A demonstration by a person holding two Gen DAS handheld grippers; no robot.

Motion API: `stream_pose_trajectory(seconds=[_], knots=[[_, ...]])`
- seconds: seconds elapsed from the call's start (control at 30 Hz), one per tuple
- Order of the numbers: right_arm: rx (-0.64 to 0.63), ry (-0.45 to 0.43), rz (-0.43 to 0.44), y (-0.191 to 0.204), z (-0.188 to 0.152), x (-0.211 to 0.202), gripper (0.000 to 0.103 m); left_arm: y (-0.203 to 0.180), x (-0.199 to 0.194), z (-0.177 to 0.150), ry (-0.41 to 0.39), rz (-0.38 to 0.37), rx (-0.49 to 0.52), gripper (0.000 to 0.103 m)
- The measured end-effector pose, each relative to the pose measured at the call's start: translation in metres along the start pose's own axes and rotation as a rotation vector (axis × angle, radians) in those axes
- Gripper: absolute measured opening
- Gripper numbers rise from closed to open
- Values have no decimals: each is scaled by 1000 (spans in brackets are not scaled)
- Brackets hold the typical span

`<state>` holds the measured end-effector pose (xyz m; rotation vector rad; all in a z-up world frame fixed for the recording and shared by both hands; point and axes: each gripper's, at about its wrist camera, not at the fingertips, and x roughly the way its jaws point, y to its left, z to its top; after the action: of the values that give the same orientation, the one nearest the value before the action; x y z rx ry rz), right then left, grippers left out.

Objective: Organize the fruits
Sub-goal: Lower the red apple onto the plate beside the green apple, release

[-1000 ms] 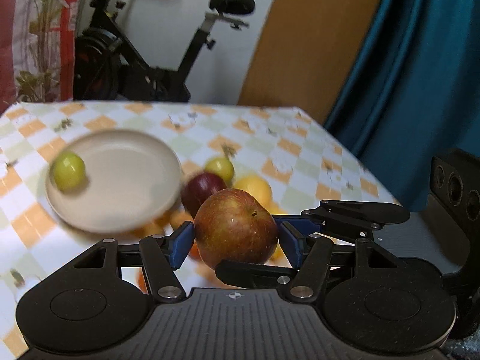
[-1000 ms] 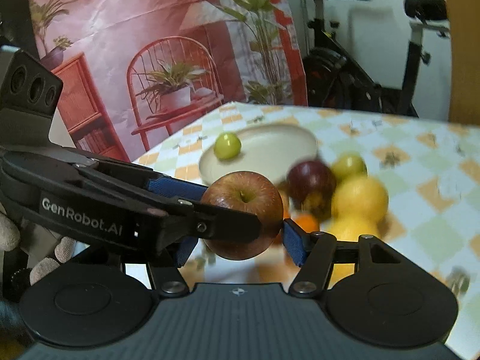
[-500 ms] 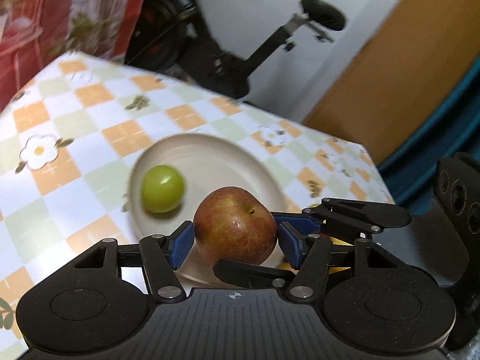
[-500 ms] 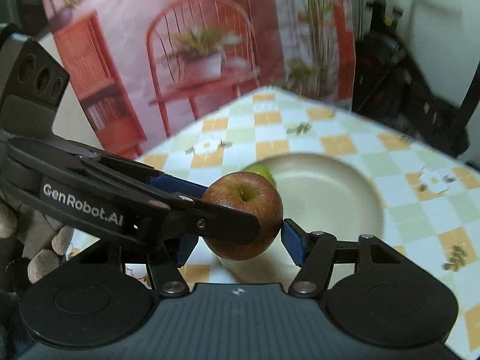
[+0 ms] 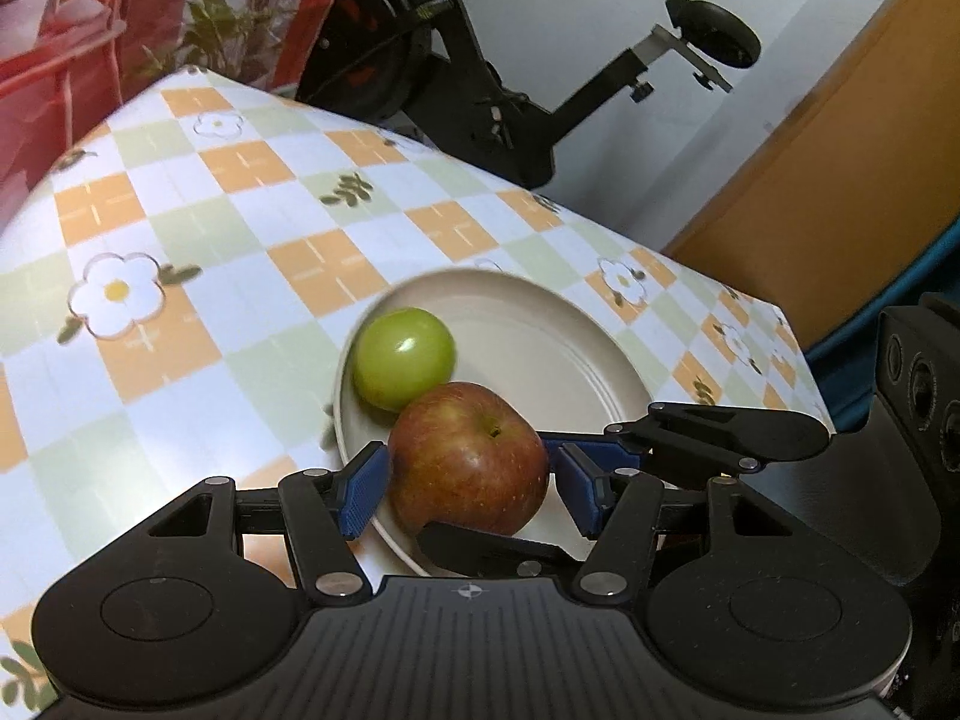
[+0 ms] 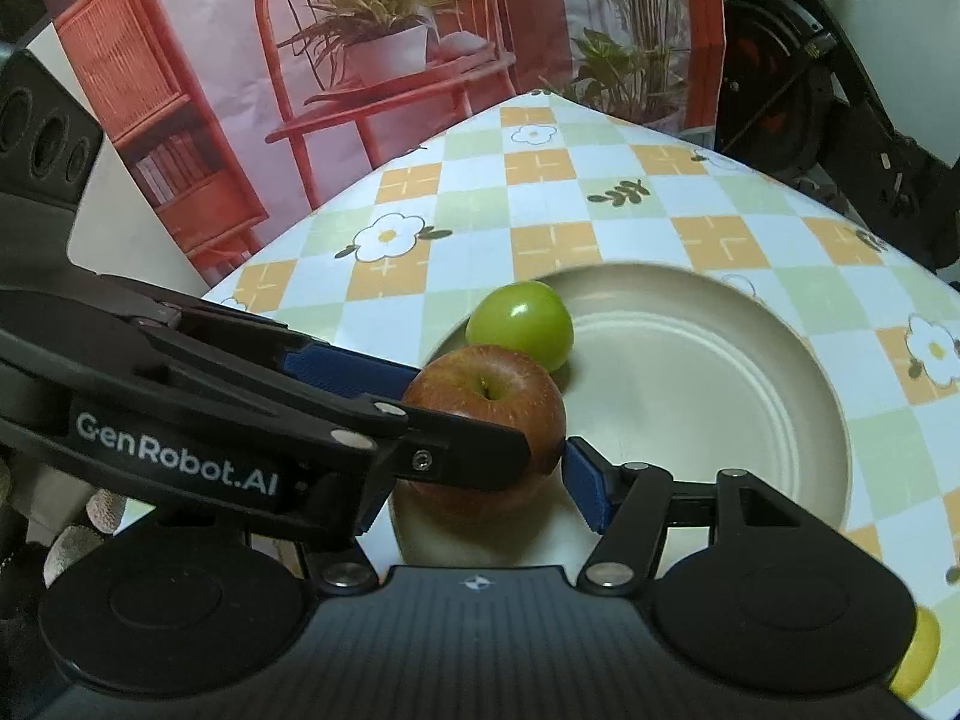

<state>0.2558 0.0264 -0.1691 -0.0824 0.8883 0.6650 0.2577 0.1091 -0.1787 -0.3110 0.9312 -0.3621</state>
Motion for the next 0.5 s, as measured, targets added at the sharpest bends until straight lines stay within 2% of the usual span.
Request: stream_pose_trajectory(seconds=[0.3,0.5], knots=[[1,-37,-47,6,15,13,63,6,-9,7,-63,70,8,64],[-12,-51,-57,9,16,5,65,0,-14,6,-79,118,39,64]])
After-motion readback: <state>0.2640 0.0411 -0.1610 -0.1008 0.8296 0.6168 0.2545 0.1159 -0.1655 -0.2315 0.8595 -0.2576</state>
